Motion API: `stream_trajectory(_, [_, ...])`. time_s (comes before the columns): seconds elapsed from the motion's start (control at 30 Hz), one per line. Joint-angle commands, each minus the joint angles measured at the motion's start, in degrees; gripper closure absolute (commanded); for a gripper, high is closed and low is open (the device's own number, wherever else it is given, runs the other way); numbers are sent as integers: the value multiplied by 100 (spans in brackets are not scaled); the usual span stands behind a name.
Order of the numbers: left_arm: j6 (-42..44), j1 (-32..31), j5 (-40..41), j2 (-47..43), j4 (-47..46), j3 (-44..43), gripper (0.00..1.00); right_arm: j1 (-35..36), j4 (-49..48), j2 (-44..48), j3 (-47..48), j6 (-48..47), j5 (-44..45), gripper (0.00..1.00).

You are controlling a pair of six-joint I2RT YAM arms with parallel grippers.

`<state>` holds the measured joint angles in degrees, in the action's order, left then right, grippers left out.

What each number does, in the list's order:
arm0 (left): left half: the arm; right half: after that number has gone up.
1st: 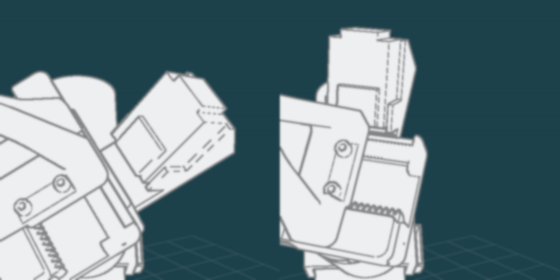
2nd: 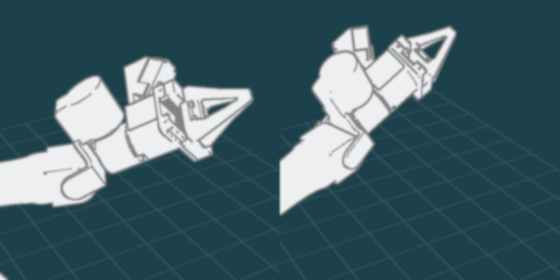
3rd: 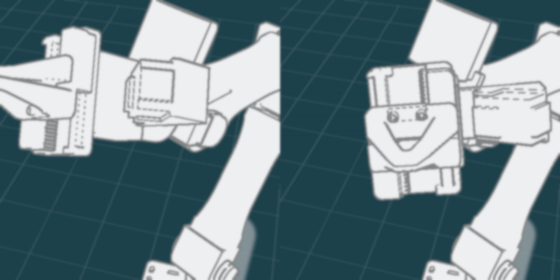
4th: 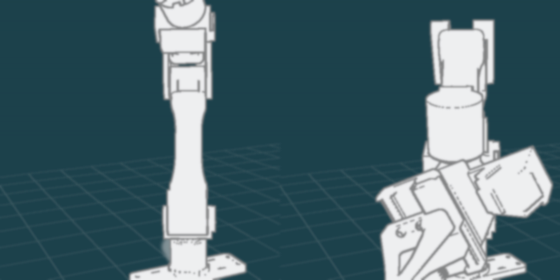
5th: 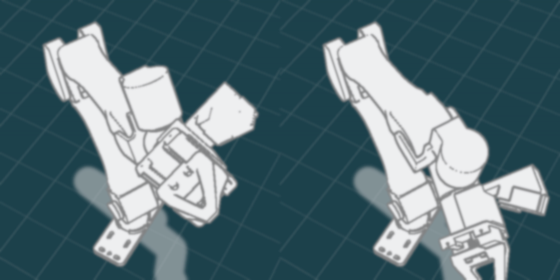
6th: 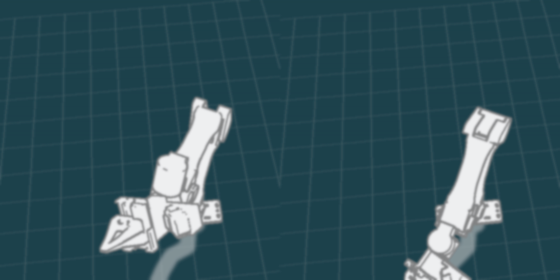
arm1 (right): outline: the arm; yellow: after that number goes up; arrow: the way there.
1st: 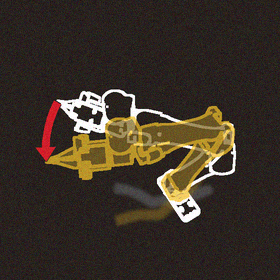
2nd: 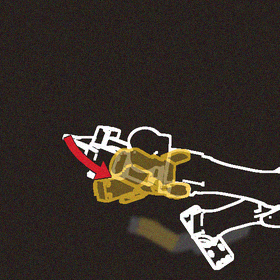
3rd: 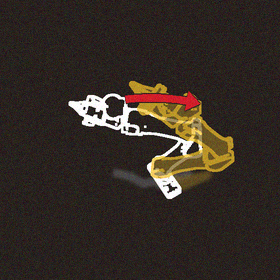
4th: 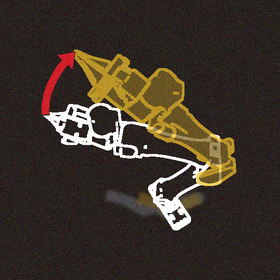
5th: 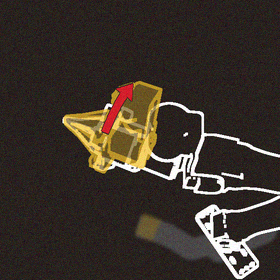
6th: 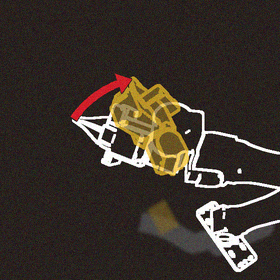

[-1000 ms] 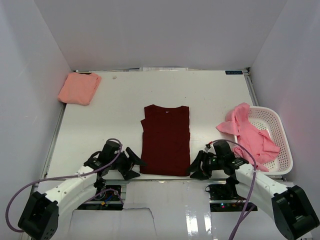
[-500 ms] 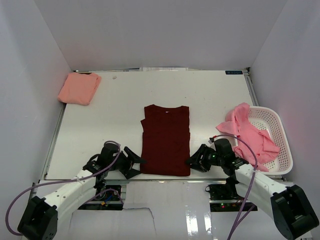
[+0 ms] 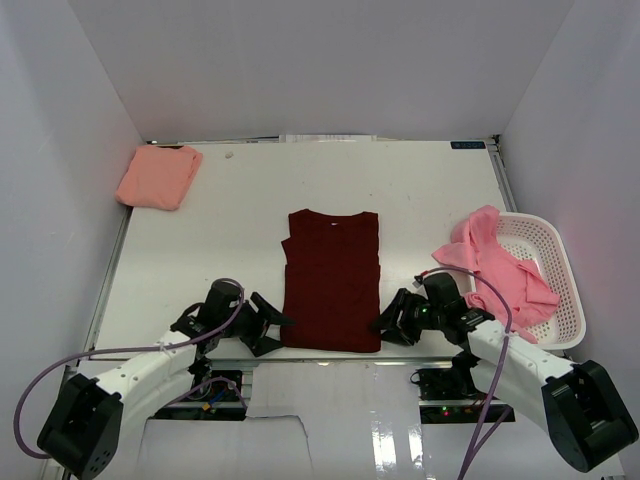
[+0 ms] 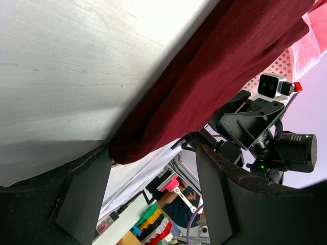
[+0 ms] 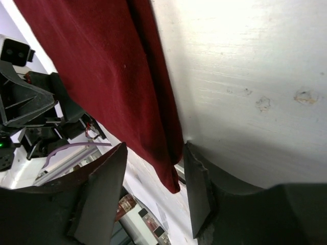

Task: Fold and stack the t-shirts
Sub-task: Fold the long partially folded tshirt into a neat square

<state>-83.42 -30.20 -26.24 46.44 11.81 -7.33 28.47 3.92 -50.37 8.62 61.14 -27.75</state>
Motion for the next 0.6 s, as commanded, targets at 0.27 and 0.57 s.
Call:
stream_trajectory(0.27, [115,-21,163,226,681,65,33,176,39,-447,-98,-50,-134,61])
stream_trajectory(0.57, [53,-21,154,269,717,127,41,273,-313,-764,-115,-15,-178,90])
